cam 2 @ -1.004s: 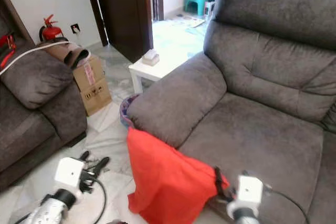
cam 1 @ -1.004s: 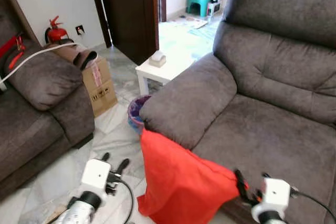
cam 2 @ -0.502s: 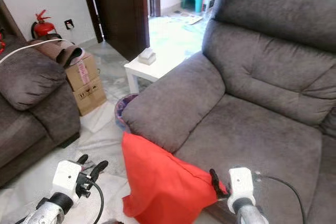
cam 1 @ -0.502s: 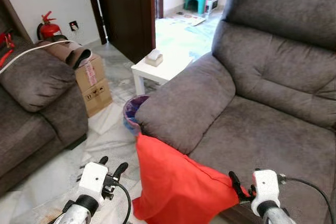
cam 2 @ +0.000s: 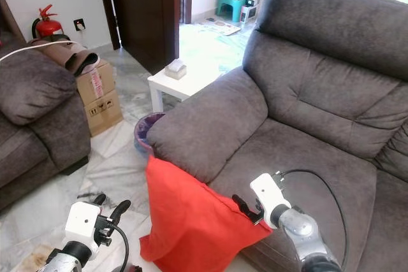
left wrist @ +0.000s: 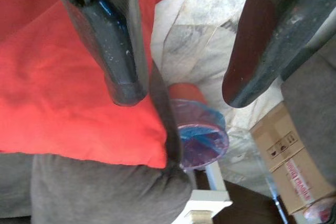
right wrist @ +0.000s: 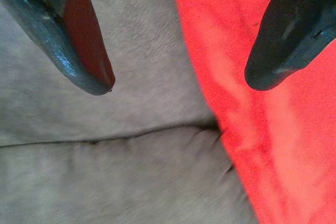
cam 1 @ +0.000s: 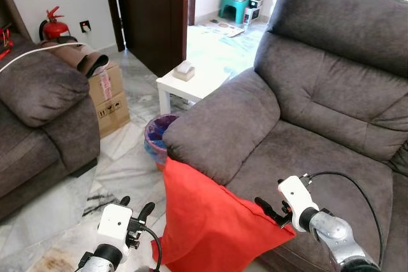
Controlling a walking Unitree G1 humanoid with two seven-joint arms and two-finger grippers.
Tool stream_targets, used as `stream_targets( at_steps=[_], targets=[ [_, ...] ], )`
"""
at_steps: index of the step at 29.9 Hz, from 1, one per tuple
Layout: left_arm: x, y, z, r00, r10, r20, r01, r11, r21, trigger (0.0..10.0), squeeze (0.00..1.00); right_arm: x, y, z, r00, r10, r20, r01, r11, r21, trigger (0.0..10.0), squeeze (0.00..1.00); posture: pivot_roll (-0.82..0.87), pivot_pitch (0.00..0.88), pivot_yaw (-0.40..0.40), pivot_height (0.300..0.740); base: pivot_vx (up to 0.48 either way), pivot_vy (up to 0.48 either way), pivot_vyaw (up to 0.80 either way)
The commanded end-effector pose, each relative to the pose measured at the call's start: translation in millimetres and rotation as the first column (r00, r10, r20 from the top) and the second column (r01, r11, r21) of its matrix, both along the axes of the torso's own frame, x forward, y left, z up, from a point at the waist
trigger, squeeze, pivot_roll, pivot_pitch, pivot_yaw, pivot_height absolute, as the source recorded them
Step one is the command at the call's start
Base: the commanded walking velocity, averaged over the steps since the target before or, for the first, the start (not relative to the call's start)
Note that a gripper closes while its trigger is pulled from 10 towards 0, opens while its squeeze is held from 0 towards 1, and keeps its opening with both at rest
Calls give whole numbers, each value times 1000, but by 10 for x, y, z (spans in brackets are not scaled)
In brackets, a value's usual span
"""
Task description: Move the pillow to the sofa from floor
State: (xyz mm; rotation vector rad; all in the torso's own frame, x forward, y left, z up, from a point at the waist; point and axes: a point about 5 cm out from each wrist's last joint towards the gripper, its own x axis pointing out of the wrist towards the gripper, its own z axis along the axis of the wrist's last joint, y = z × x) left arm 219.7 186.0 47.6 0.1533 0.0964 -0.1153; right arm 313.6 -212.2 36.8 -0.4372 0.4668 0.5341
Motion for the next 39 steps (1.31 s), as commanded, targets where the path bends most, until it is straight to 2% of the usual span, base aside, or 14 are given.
stream_targets(
  at_steps=[1, 2, 6, 9, 10, 12, 19, 21, 23, 29, 39],
  targets=[
    [-15, -9, 42, 1000, 13, 22, -12, 1000, -11, 10000, 0, -26, -77, -34, 998, 6, -63, -10, 999, -52, 10000, 1000, 133, 59, -97, 638, 0, 0, 0],
    [-15, -9, 42, 1000, 13, 22, -12, 1000, -11, 10000, 0, -26, -77, -34, 998, 6, -63, -10, 999, -52, 10000, 1000, 133, 59, -97, 638, 0, 0, 0],
    [-58, -35, 18, 1000, 7, 10, -7, 1000, -18, 10000, 0, -91, -158, -126, 991, 12, -136, -38, 981, -193, 10000, 1000, 128, 69, -106, 638, 0, 0, 0],
    [-67, -51, 5, 1000, 5, 3, -5, 1000, -22, 10000, 0, -162, -224, -198, 980, -14, -200, -31, 975, -222, 10000, 1000, 130, 74, -109, 638, 0, 0, 0],
    [-73, -58, 3, 1000, 8, 1, -8, 1000, -28, 10000, 0, -232, -258, -250, 966, -12, -260, -41, 980, -195, 10000, 0, 128, 76, -108, 638, 0, 0, 0],
    [-80, -65, -2, 1000, 9, -2, -9, 1000, -30, 10000, 0, -273, -289, -276, 955, -25, -295, -26, 985, -170, 10000, 0, 128, 77, -107, 638, 0, 0, 0],
    [-98, -73, -13, 1000, -3, -13, 3, 1000, -31, 10000, 0, -338, -373, -314, 944, -64, -325, 7, 985, -172, 10000, 0, 115, 83, -96, 638, 0, 0, 0],
    [-93, -86, -4, 1000, -9, -15, 9, 999, -37, 10000, 0, -374, -371, -343, 933, -79, -352, 37, 991, -126, 10000, 0, 118, 88, -92, 638, 0, 0, 0],
    [-103, -83, -3, 1000, -8, -19, 7, 999, -43, 10000, 0, -382, -347, -361, 931, -93, -354, 63, 994, -95, 10000, 0, 121, 92, -90, 638, 0, 0, 0],
    [-131, -77, 9, 1000, 4, -22, -6, 998, -67, 10000, 0, -422, -288, -431, 933, -104, -344, 70, 991, -110, 10000, 0, 131, 105, -85, 638, 0, 0, 0],
    [-162, -69, 53, 1000, -3, -24, 1, 997, -73, 10000, 0, -411, -137, -477, 941, -143, -307, 140, 990, -33, 10000, 0, 144, 123, -73, 638, 0, 0, 0]
  ],
)
